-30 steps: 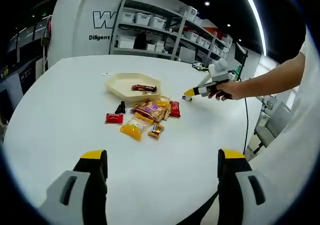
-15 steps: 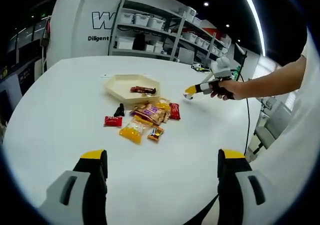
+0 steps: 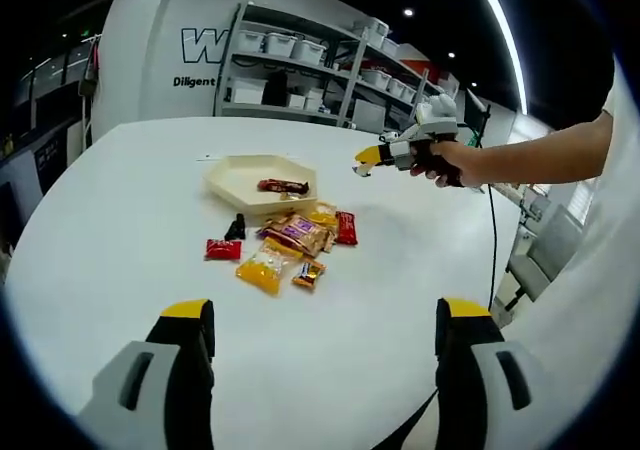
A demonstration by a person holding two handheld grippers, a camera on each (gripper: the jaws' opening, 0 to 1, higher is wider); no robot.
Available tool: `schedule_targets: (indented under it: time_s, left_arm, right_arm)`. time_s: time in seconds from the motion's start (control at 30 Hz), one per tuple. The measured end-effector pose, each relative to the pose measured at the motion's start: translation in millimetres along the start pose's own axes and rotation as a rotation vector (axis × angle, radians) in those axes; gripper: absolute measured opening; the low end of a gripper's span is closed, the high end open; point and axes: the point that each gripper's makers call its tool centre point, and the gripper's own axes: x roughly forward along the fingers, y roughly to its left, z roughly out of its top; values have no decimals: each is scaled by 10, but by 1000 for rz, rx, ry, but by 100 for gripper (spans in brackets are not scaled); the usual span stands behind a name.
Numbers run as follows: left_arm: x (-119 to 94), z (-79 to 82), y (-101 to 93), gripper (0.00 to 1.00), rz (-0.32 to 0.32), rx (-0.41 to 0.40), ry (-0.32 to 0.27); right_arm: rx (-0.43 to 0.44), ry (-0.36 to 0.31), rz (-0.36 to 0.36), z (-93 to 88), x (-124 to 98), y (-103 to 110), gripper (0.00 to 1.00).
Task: Place the target food into the container with the food tongs after gripping and lifting it, then release it inside without dropping or visibly crushing the food.
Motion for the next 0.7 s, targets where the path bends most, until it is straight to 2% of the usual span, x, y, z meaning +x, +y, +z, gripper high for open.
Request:
schedule_targets:
  time_s: [0.43,0.7]
  left_arm:
    - [-58,29,-13,90,7,16,-13]
    - [-75,55,-46,90,8,18,-15]
  right_arm:
    - [-45,-44,86,347,144,521,15]
    - [-58,-56,130,519,288,665,15]
